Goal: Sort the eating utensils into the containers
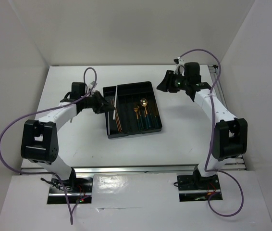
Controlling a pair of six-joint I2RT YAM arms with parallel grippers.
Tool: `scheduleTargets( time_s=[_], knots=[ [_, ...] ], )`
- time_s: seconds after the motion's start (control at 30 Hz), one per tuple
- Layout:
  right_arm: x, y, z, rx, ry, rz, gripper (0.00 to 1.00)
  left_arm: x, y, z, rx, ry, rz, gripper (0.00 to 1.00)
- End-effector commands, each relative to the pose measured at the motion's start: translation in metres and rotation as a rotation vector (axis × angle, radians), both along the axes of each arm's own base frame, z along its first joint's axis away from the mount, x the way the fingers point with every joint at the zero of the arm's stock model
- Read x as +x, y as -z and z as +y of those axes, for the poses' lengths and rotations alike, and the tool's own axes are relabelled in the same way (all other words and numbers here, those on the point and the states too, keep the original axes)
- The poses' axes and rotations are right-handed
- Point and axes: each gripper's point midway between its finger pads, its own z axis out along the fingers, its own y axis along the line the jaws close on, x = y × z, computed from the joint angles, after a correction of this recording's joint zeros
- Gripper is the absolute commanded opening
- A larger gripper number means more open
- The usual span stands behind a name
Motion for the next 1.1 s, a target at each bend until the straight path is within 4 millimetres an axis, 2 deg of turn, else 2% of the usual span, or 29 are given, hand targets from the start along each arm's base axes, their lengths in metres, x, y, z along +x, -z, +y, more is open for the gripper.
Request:
scheduleTargets(
  time_s=[0.0, 0.07, 0.23, 0.47, 0.63, 0.67, 0.73, 0.9, 1.07],
  knots=[
    [-0.007, -0.027, -0.004, 0.001, 0.002, -0.078, 0.47, 0.03, -0.026, -0.014, -0.039, -0.043, -0.075, 0.0],
    [-0.006, -0.027, -0.008, 0.001, 0.011, -0.078, 0.47, 0.036, -0.016, -0.017, -0.023, -0.048, -0.048, 0.0],
    [-0.005, -0.027, -0.012, 0.0, 0.02, -0.078, 0.47, 0.042, 0.003, -0.008, 0.032, -0.117, 0.015, 0.0],
    [-0.003, -0.027, -0.016, 0.0, 0.029, -0.078, 0.47, 0.033, 0.028, 0.007, 0.129, -0.185, 0.096, 0.0],
    [-0.002, -0.027, -0.014, 0.004, 0.021, -0.077, 0.47, 0.03, 0.037, 0.011, 0.164, -0.192, 0.111, 0.0],
    [-0.001, -0.023, -0.013, 0.007, 0.013, -0.066, 0.47, 0.031, 0.037, 0.015, 0.163, -0.202, 0.112, 0.04],
    [0.001, -0.023, -0.012, 0.007, 0.013, -0.066, 0.47, 0.029, 0.041, 0.018, 0.19, -0.197, 0.111, 0.23],
    [0.001, -0.022, -0.009, 0.025, -0.003, -0.059, 0.46, 0.028, 0.034, 0.028, 0.211, -0.191, 0.085, 0.31],
    [0.002, -0.02, -0.007, 0.036, -0.008, -0.052, 0.46, 0.04, -0.004, 0.045, 0.253, -0.174, -0.032, 0.34]
  ],
)
